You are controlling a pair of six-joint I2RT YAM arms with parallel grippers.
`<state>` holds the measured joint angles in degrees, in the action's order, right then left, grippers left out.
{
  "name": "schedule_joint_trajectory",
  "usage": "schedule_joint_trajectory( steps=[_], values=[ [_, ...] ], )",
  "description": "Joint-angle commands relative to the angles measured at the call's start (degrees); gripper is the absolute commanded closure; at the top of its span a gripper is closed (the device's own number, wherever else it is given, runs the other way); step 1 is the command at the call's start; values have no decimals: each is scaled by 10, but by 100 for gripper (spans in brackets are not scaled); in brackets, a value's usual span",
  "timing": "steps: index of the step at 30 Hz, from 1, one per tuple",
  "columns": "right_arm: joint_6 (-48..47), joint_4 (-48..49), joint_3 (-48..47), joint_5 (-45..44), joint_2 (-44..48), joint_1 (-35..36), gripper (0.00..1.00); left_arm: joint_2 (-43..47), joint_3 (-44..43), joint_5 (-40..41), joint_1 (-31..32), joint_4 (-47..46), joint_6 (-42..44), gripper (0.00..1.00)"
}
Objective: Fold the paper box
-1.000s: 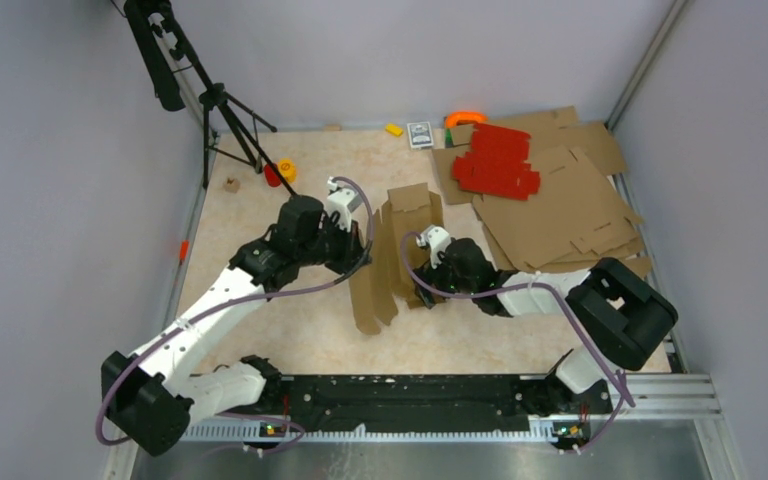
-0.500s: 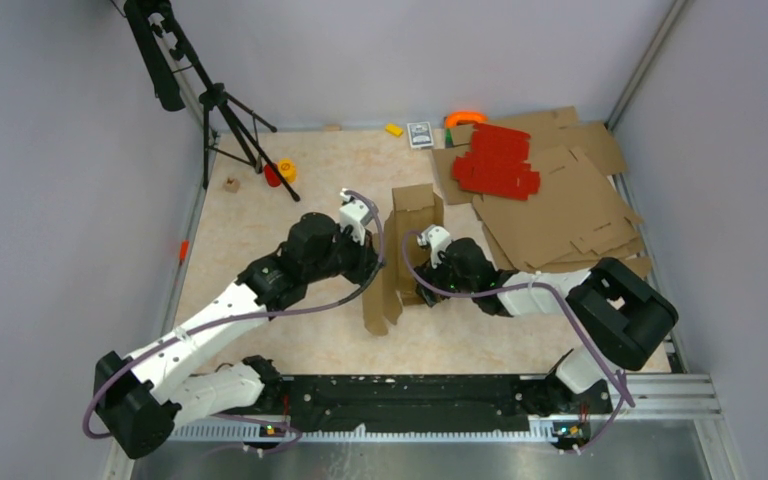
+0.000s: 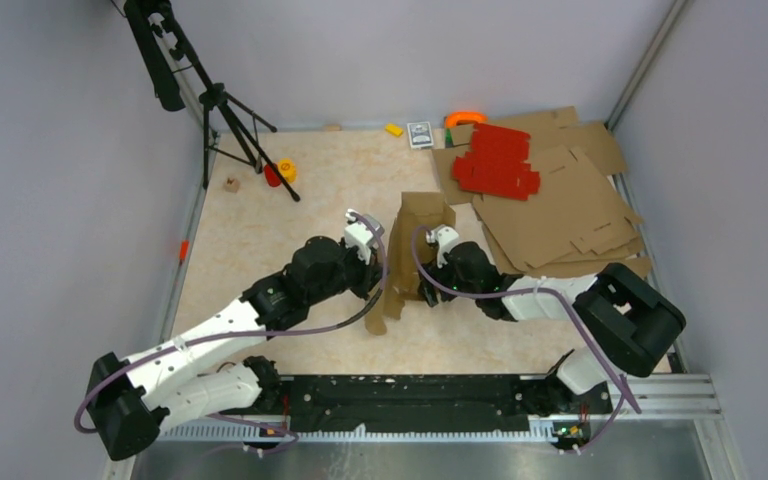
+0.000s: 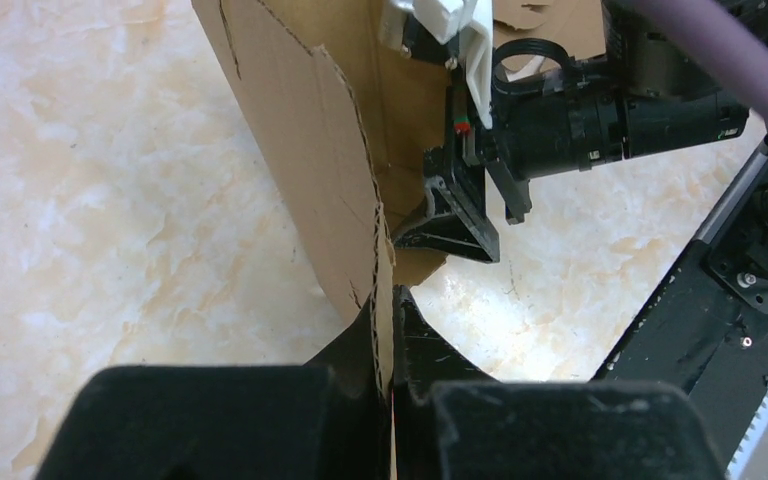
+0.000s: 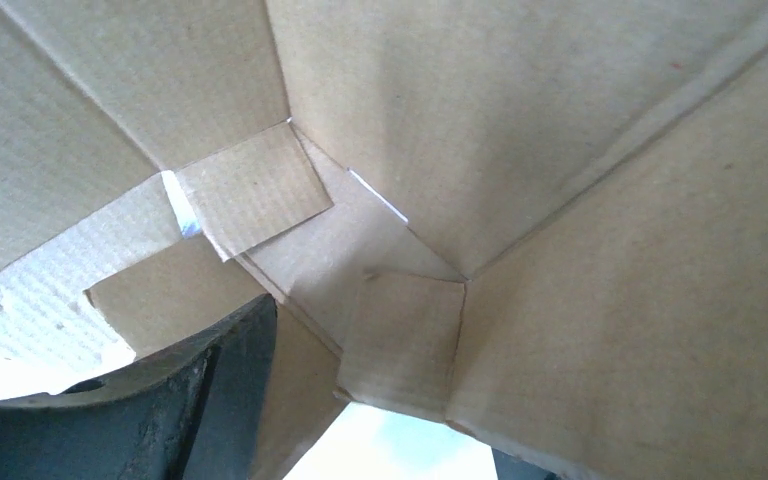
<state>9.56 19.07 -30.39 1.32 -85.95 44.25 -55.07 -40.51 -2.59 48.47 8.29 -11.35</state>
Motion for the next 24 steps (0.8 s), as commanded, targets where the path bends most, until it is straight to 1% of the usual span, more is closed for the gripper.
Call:
schedule_joint_trajectory(
  steps=[1, 4, 6, 10, 12, 15, 17, 18, 20, 21, 23, 24],
  values=[
    [56, 11, -18, -26, 14, 8, 33, 8, 21, -1, 10, -17, 17, 100],
    [76, 21, -18, -31, 4, 8, 37, 11, 30, 3, 15, -22, 16, 100],
    [89, 23, -17, -38, 3, 8, 37, 12, 36, 5, 19, -26, 14, 100],
    [117, 22, -14, -69, 17, 8, 26, 13, 43, 12, 26, -32, 13, 100],
    [126, 20, -13, -80, 25, 8, 26, 13, 44, 15, 29, -33, 14, 100],
    [134, 28, -9, -89, 38, 8, 32, 12, 42, 20, 31, -32, 17, 100],
    [135, 24, -8, -95, 43, 8, 39, 12, 40, 21, 32, -30, 19, 100],
    [136, 20, -9, -100, 45, 9, 45, 13, 39, 21, 33, -28, 20, 100],
    [137, 18, -8, -101, 47, 9, 67, 13, 39, 21, 34, -27, 20, 100],
    [139, 17, -8, -100, 47, 11, 70, 13, 39, 21, 34, -28, 20, 100],
    [142, 16, -9, -105, 44, 17, 70, 13, 41, 21, 36, -31, 17, 100],
    [145, 15, -10, -109, 41, 20, 67, 12, 40, 20, 36, -33, 16, 100]
  ],
)
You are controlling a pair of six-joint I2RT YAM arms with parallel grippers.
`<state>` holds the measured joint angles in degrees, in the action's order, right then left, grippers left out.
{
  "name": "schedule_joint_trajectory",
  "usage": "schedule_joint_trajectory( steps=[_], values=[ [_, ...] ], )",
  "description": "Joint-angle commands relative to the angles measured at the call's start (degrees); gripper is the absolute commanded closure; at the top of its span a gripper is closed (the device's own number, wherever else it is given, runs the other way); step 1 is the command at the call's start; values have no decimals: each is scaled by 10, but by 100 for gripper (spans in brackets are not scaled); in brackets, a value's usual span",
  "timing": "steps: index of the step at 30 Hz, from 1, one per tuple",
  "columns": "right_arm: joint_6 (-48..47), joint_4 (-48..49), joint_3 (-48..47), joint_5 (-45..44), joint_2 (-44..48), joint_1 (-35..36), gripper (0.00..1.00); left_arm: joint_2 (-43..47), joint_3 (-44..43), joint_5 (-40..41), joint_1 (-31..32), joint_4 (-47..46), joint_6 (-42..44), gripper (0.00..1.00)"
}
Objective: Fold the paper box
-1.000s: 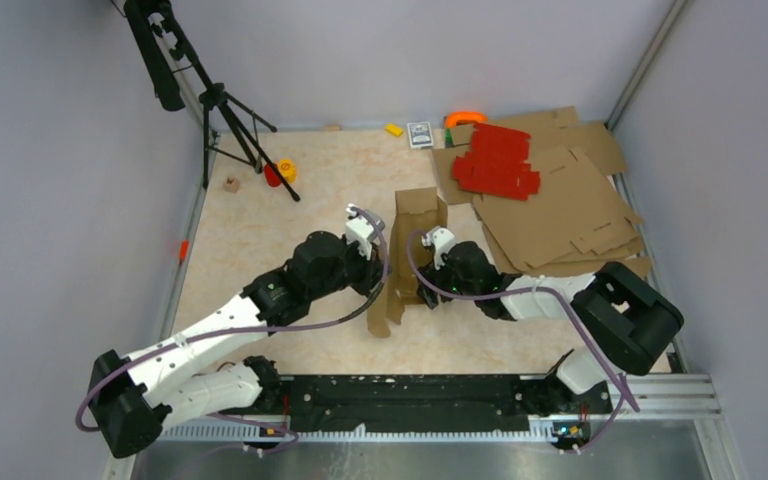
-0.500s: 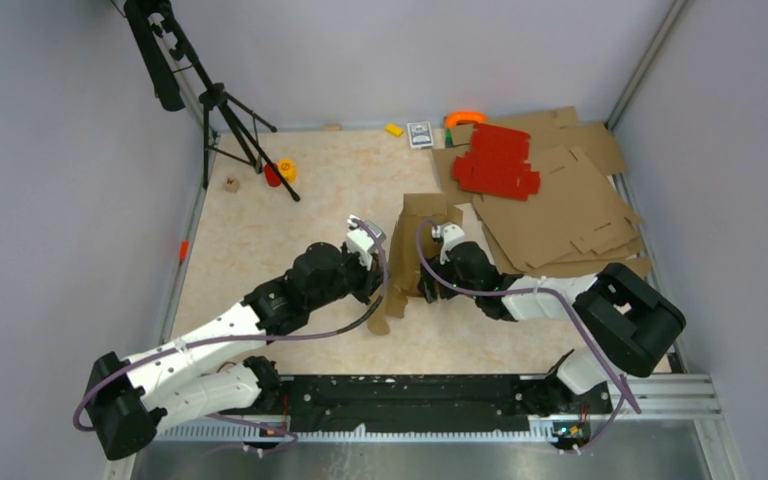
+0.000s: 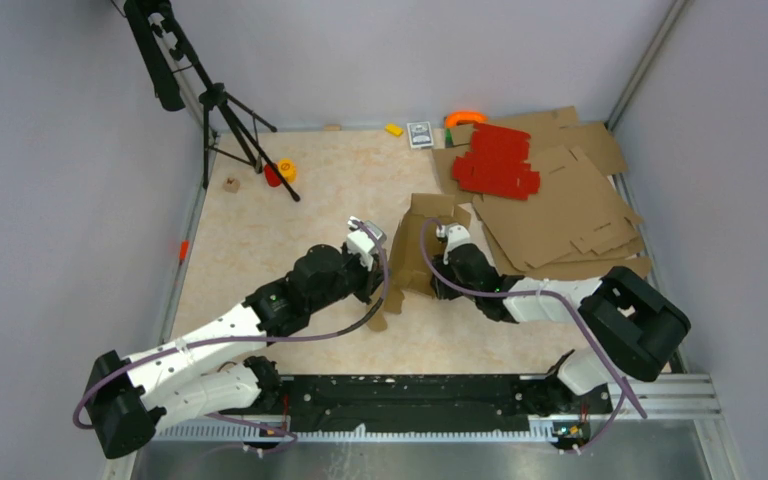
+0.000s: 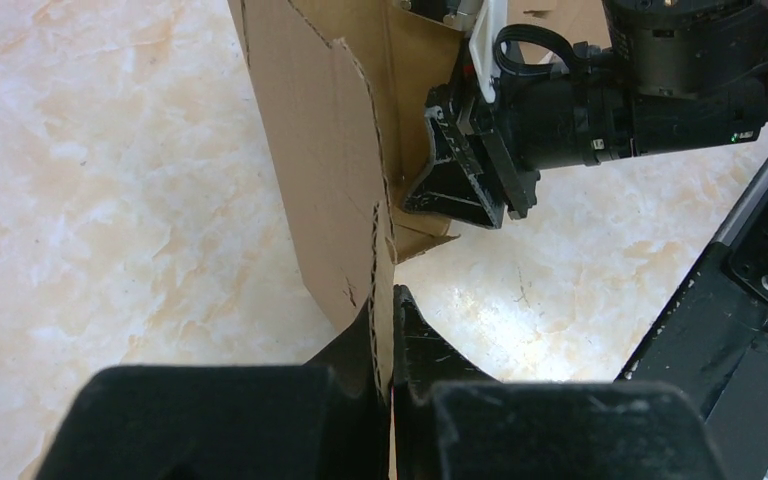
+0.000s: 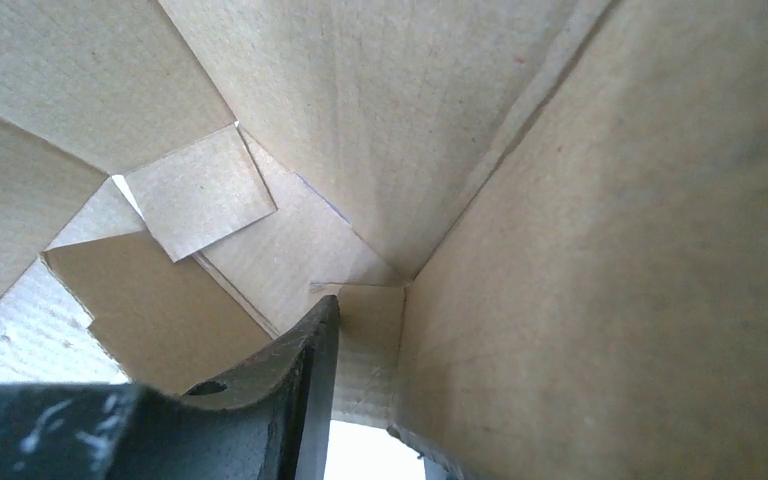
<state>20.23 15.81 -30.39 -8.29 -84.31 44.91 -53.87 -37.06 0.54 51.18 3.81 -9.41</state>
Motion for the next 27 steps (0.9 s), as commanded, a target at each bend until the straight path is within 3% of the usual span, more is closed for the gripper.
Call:
schedule_joint_trajectory(
  steps=[1, 3, 16, 21, 24, 27],
  values=[
    [40, 47, -11, -16, 20, 17, 60, -1, 7, -11, 10, 10, -4, 100],
    [43, 44, -14, -23, 15, 20, 46, -2, 9, -10, 12, 6, -6, 100],
    [43, -26, -5, -91, 78, 21, 39, 0, 13, 12, 16, 7, -10, 100],
    [59, -40, -3, -107, 78, 21, 24, -3, 11, 13, 18, 8, -8, 100],
    [64, -36, -2, -113, 76, 21, 23, -1, 12, 15, 20, 8, -7, 100],
    [74, -24, 5, -118, 77, 21, 30, 0, 12, 18, 21, 11, -7, 100]
  ],
)
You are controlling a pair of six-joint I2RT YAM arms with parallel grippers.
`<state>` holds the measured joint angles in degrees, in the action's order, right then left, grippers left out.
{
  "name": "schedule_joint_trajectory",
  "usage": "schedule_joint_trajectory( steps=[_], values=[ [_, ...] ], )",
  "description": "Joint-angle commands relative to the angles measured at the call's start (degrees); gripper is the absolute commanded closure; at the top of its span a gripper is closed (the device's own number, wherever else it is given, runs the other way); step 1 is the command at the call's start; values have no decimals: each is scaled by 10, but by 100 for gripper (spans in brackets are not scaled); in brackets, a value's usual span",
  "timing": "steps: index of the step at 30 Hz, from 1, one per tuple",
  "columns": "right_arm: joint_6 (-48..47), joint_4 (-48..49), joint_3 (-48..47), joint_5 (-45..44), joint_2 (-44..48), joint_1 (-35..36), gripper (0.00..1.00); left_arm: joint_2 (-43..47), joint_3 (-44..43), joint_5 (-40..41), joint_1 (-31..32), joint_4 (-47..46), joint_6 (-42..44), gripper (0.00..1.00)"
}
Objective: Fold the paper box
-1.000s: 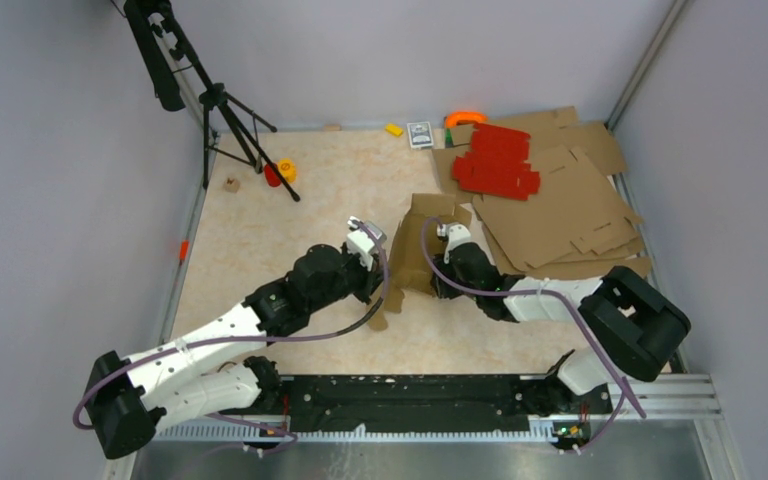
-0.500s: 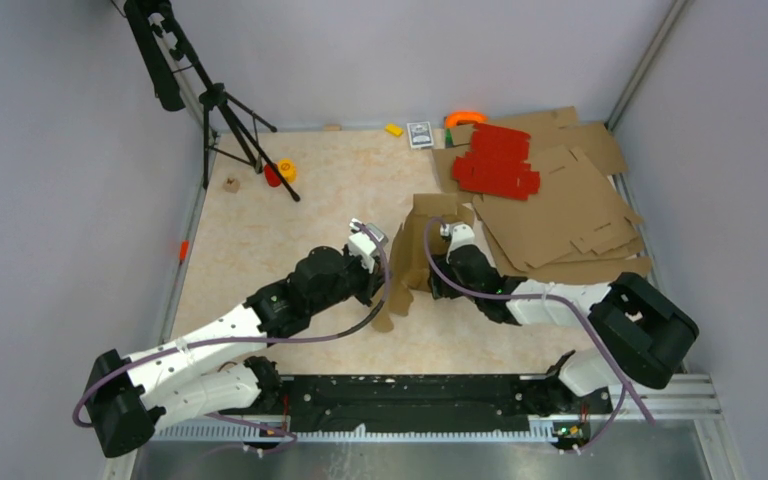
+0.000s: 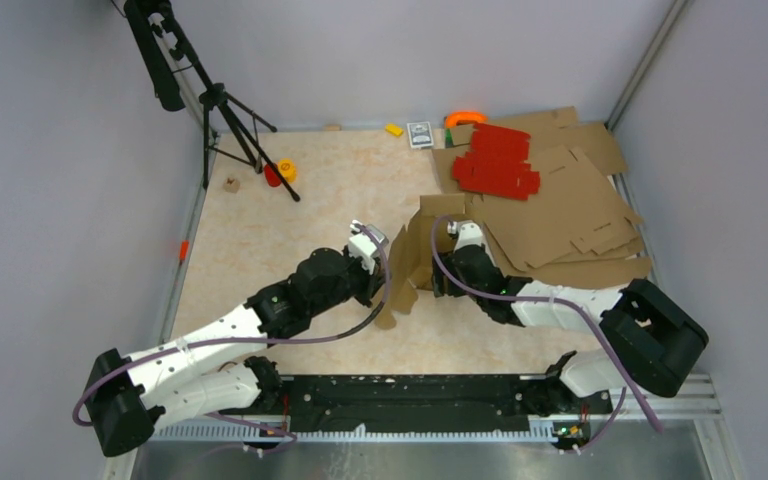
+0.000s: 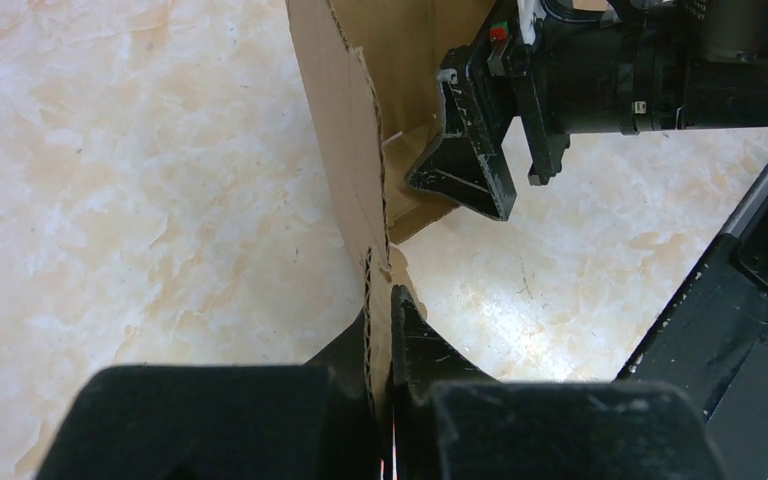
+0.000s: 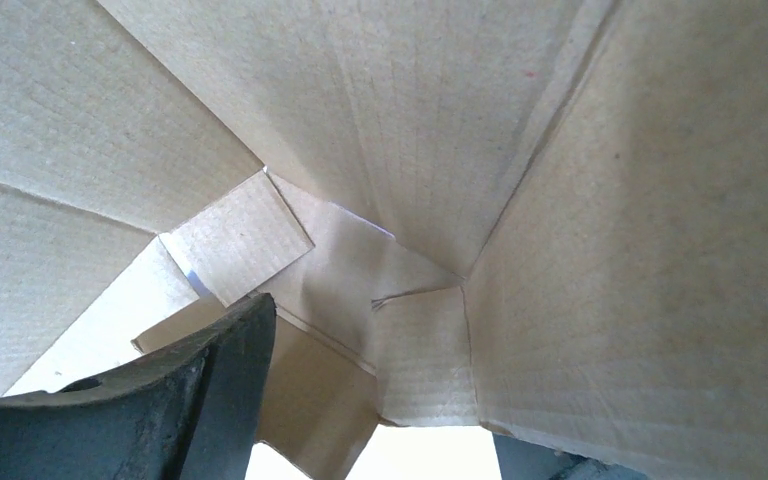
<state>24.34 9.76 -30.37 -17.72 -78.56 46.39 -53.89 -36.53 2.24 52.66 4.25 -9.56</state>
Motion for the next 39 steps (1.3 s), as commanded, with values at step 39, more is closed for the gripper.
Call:
schedule_joint_trajectory(
  steps=[39],
  values=[
    [21, 260, 62, 46, 27, -19, 41, -38, 6, 37, 16, 12, -57, 100]
  ],
)
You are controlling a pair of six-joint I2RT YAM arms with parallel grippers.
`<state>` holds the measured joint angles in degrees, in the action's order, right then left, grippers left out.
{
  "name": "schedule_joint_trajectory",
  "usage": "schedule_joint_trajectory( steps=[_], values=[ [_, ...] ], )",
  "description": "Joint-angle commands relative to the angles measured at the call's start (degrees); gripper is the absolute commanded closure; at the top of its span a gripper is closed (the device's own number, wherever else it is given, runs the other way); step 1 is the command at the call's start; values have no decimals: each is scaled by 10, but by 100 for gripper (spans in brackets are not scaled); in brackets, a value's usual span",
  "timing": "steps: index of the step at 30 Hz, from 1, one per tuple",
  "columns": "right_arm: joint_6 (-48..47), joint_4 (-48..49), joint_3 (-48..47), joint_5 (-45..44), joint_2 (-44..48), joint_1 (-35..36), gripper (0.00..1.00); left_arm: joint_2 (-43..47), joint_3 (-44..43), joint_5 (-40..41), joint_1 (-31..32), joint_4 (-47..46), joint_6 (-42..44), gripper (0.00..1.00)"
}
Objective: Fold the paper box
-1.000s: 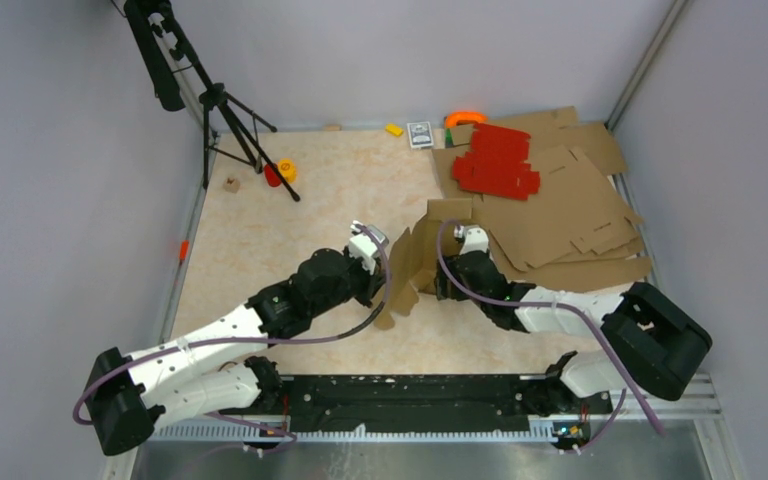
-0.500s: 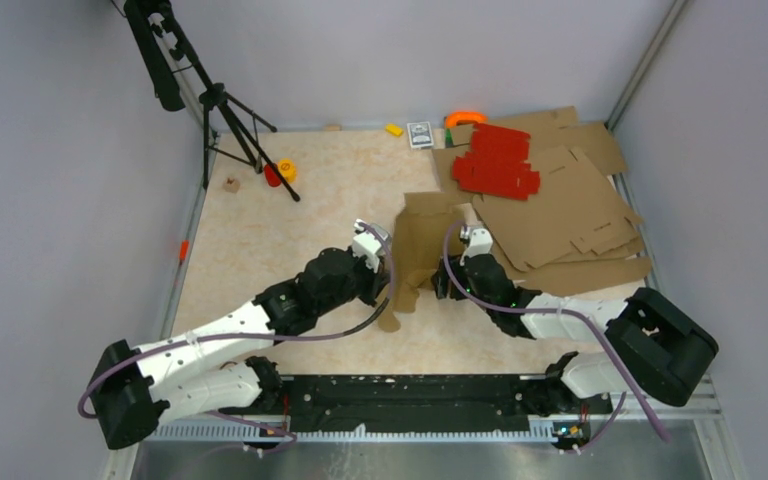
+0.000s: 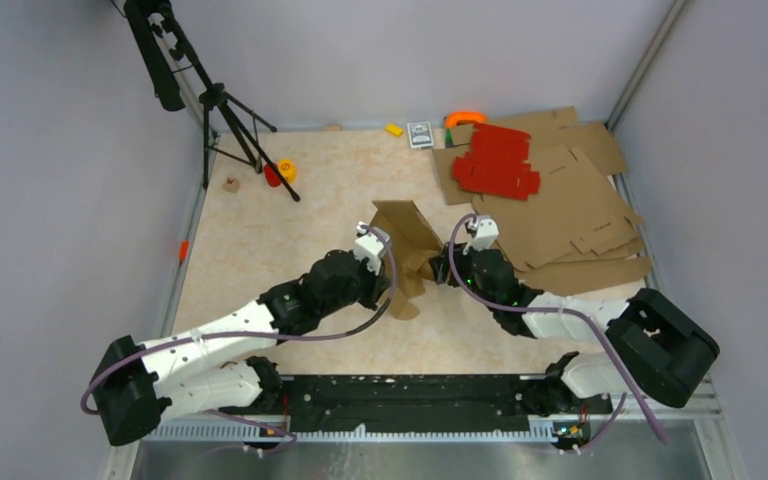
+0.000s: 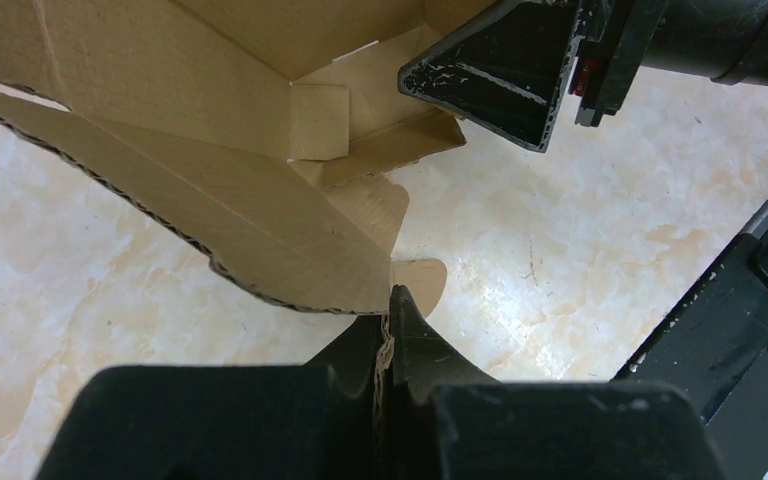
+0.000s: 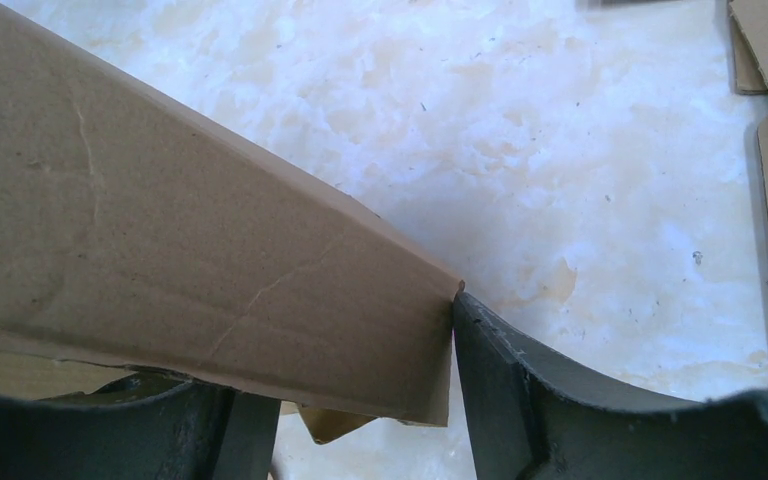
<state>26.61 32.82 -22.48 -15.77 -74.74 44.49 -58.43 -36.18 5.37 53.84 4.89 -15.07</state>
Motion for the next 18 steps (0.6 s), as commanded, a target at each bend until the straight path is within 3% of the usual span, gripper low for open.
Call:
schedule_joint_trajectory(
  steps=[1, 4, 12, 15, 18],
  values=[
    [-4, 21, -20, 24, -17, 0, 40, 8, -1, 6, 4, 8, -1, 100],
    [-5, 9, -18, 8, -33, -1, 43, 12, -10, 1, 4, 15, 1, 100],
    [19, 20, -20, 1, -74, -22, 65, 4, -34, -33, 4, 35, 0, 100],
    [27, 30, -24, 9, -91, -27, 80, -4, -36, -39, 3, 35, 0, 100],
    [34, 38, -31, 7, -112, -28, 82, -11, -37, -49, 4, 31, -3, 100]
  ],
)
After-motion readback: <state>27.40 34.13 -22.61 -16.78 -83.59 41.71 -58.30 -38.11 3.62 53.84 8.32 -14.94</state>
